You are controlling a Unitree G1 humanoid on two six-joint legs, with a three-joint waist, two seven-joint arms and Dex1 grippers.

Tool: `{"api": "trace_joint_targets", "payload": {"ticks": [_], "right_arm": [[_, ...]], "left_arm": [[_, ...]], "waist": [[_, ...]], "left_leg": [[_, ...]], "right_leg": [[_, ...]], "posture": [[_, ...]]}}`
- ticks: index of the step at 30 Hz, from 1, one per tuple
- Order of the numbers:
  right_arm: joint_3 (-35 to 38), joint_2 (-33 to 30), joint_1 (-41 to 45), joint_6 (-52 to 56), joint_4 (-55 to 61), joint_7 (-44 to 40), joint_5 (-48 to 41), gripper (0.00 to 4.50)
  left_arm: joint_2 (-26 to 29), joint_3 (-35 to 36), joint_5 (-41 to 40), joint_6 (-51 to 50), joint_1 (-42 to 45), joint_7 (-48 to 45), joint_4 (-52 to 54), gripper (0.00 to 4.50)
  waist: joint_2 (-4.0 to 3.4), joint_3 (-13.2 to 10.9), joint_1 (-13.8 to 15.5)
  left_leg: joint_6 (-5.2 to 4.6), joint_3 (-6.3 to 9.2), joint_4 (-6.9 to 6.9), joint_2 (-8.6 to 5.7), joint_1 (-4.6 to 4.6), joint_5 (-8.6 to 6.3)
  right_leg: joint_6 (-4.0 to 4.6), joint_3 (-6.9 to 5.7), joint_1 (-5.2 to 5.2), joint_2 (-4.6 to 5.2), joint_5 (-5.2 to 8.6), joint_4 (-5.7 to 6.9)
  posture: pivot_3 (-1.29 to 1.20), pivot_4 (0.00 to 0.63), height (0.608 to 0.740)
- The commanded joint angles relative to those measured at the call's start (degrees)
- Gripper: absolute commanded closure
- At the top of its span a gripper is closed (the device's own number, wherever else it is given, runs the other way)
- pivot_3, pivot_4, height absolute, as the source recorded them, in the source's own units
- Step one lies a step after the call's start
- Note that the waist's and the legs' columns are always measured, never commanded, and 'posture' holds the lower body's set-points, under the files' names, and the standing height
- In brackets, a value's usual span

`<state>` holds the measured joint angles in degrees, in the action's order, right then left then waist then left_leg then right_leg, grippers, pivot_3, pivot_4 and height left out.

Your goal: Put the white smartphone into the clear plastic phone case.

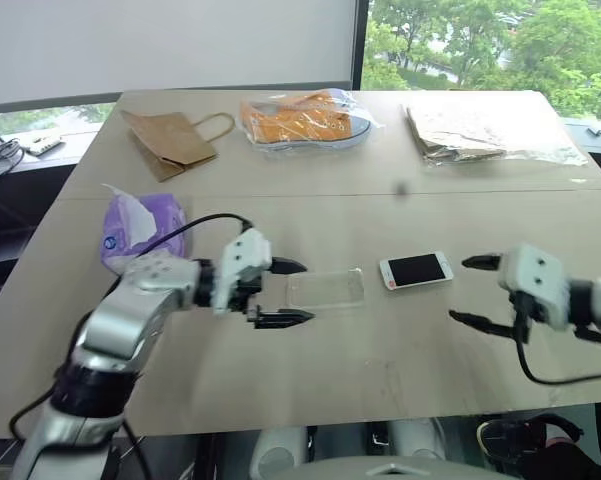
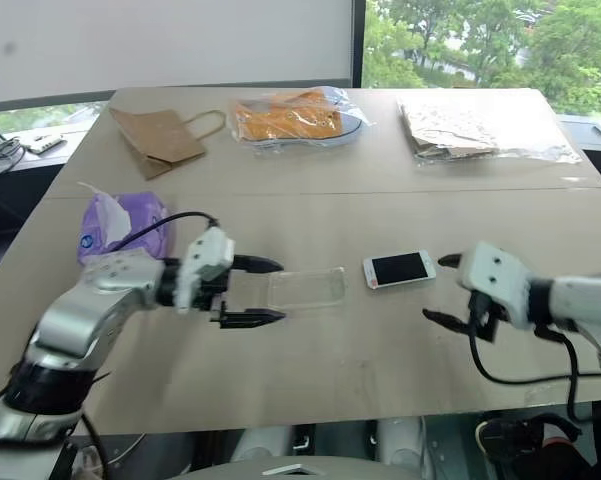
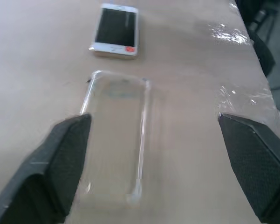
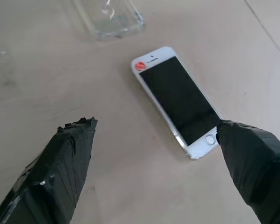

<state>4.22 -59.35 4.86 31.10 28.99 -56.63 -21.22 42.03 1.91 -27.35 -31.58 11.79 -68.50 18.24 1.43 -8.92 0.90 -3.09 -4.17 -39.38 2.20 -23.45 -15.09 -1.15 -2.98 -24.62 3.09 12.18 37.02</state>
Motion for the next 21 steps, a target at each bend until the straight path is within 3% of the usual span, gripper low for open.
{"api": "trace_joint_targets", "payload": {"ticks": [1, 4, 10, 21], "right_arm": [[-6.7, 0.1, 8.2, -0.5, -5.6, -3.9, 2.6, 0.0], [-13.1, 1.4, 15.4, -2.8, -12.8, -7.1, 6.5, 0.0], [-21.6, 4.5, 25.0, -6.4, -24.8, -12.4, 13.0, 0.0], [-27.7, 13.4, 37.4, -17.7, -44.4, -17.8, 21.3, 0.0]], "left_arm": [[-2.8, 7.6, -6.3, 3.4, -5.1, 2.4, 6.5, 0.05], [-2.8, 12.1, -13.3, -0.1, -10.1, 3.3, 10.8, 0.05], [-1.7, 15.0, -14.2, 1.2, -17.9, 5.9, 16.1, 0.05], [-2.4, 15.7, -14.5, 2.9, -26.1, 10.5, 20.6, 0.05]], "waist": [[-0.03, 0.0, 0.2], [-0.01, 0.0, -0.2], [-0.05, 0.0, -0.1], [-0.12, -0.1, -0.2]], "left_leg": [[0.0, 0.01, 0.0, 0.0, -0.03, 0.0], [0.01, 0.0, -0.01, -0.02, -0.13, 0.0], [0.03, 0.02, 0.01, -0.05, -0.16, 0.02], [0.05, -0.07, 0.02, -0.03, -0.09, 0.02]], "right_leg": [[0.0, -0.01, 0.0, 0.0, 0.0, -0.04], [0.07, 0.0, -0.05, 0.04, -0.04, -0.13], [0.07, -0.05, -0.06, 0.02, -0.05, -0.14], [0.1, -0.18, -0.06, -0.02, -0.07, -0.11]], "posture": [[0.0, 0.15, 0.74], [0.0, 0.15, 0.74], [0.0, 0.15, 0.74], [0.0, 0.15, 0.74]]}}
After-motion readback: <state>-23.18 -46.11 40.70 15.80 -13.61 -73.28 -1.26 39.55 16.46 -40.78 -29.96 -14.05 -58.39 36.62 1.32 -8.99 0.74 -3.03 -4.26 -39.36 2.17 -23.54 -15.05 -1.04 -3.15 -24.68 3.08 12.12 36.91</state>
